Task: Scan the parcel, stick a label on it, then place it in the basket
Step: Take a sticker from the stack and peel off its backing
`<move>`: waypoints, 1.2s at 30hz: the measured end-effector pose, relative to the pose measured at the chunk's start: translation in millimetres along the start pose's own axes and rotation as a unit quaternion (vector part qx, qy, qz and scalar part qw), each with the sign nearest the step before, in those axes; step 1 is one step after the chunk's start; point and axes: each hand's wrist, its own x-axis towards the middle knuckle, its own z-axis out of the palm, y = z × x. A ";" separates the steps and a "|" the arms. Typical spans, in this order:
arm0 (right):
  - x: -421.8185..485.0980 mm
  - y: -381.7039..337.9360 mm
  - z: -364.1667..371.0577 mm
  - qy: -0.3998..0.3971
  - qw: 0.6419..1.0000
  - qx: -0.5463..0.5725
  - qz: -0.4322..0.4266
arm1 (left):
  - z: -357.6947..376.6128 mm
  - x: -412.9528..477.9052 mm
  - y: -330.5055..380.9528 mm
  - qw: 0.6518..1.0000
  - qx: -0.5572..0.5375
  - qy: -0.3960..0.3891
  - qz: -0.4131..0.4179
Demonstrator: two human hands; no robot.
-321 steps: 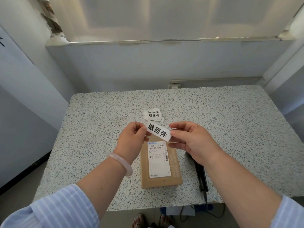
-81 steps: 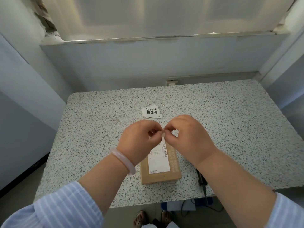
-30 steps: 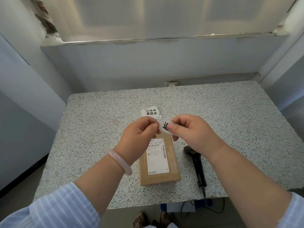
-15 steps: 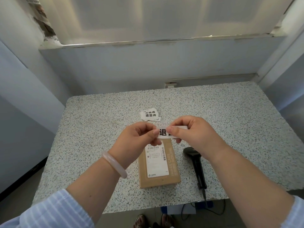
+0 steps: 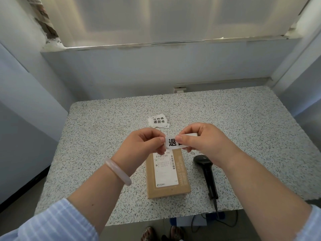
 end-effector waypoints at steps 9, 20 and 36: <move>-0.9 3.3 2.1 0.038 0.999 0.012 -0.022 | 2.3 -3.0 1.8 1.000 0.003 0.026 -0.011; -6.6 15.2 21.2 0.233 0.878 -0.302 -0.288 | 8.4 -5.0 5.4 0.996 -0.032 0.077 0.010; -7.9 11.5 29.5 0.136 0.945 -0.231 -0.189 | 10.2 -7.5 0.7 0.972 0.175 0.110 0.115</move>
